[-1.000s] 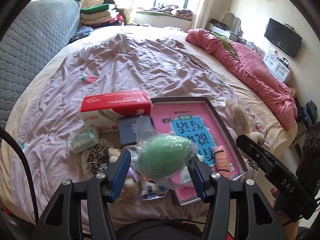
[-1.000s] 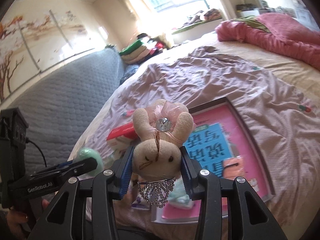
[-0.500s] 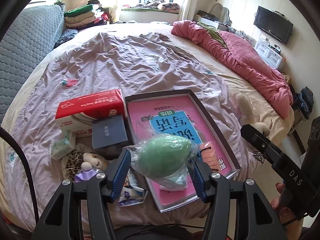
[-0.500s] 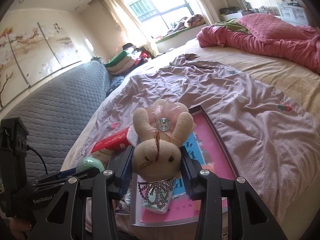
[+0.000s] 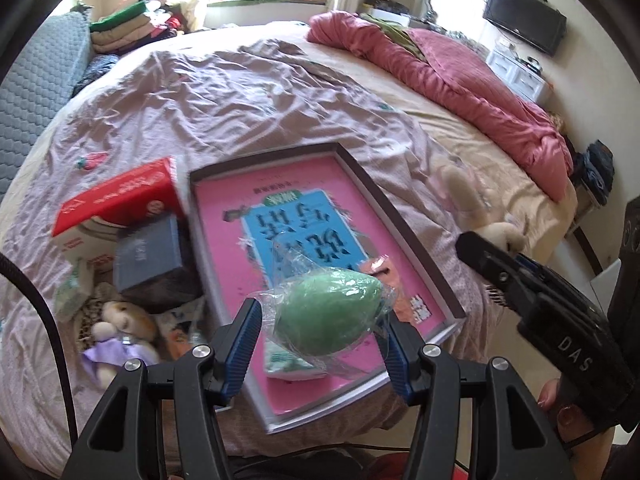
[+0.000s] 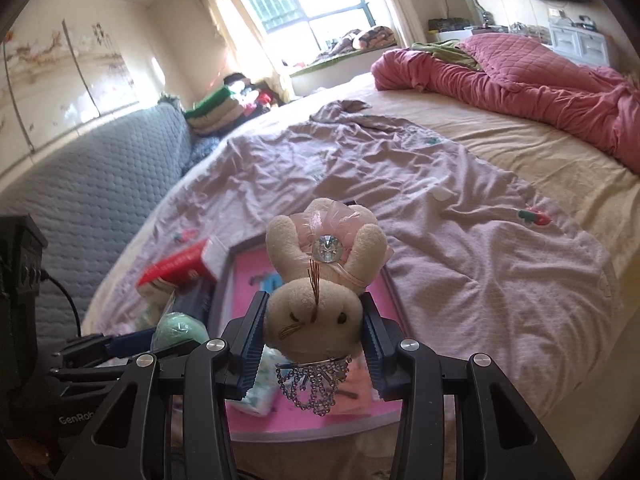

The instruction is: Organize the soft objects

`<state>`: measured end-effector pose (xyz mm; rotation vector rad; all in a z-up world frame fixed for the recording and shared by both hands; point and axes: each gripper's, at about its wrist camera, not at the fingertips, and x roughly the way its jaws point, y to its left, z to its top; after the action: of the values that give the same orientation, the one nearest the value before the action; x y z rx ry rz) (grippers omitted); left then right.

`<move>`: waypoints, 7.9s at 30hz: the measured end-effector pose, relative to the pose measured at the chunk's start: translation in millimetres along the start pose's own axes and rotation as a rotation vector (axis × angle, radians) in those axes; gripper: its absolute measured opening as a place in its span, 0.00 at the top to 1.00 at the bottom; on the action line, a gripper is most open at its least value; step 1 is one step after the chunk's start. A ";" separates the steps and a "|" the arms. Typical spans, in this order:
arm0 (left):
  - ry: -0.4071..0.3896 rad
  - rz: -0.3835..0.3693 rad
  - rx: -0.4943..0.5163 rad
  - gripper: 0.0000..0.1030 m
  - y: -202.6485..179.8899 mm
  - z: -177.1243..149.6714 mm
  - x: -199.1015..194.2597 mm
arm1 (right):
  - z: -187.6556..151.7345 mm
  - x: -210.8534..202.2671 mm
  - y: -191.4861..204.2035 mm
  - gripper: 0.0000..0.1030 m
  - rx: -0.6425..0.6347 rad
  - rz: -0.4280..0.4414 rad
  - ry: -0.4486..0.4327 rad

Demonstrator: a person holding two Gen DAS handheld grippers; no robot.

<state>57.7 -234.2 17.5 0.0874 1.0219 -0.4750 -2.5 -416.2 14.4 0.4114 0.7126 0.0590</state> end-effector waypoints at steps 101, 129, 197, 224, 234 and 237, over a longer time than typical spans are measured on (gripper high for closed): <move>0.146 0.003 0.161 0.31 -34.6 -16.6 89.4 | -22.4 49.2 -46.8 0.28 0.137 -0.059 0.101; 0.012 -0.047 0.011 0.21 0.0 -4.8 33.5 | -11.5 28.2 -33.5 0.25 0.090 -0.116 0.029; -0.134 0.214 -0.420 0.21 245.8 -46.2 -126.6 | 7.8 -2.0 192.3 0.22 -0.289 0.143 -0.007; -0.041 0.175 -0.494 0.21 294.5 -69.1 -46.8 | -52.4 93.3 230.4 0.22 -0.392 0.155 0.229; -0.056 0.080 -0.558 0.21 318.9 -53.4 -11.7 | -64.0 125.9 233.6 0.22 -0.398 0.132 0.281; -0.042 0.065 -0.570 0.21 325.9 -51.9 3.1 | -66.6 134.1 234.9 0.22 -0.405 0.127 0.296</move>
<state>154.5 71.4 -60.7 -0.3954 1.0759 -0.1128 76.4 -151.8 -23.7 0.0570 0.9411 0.3840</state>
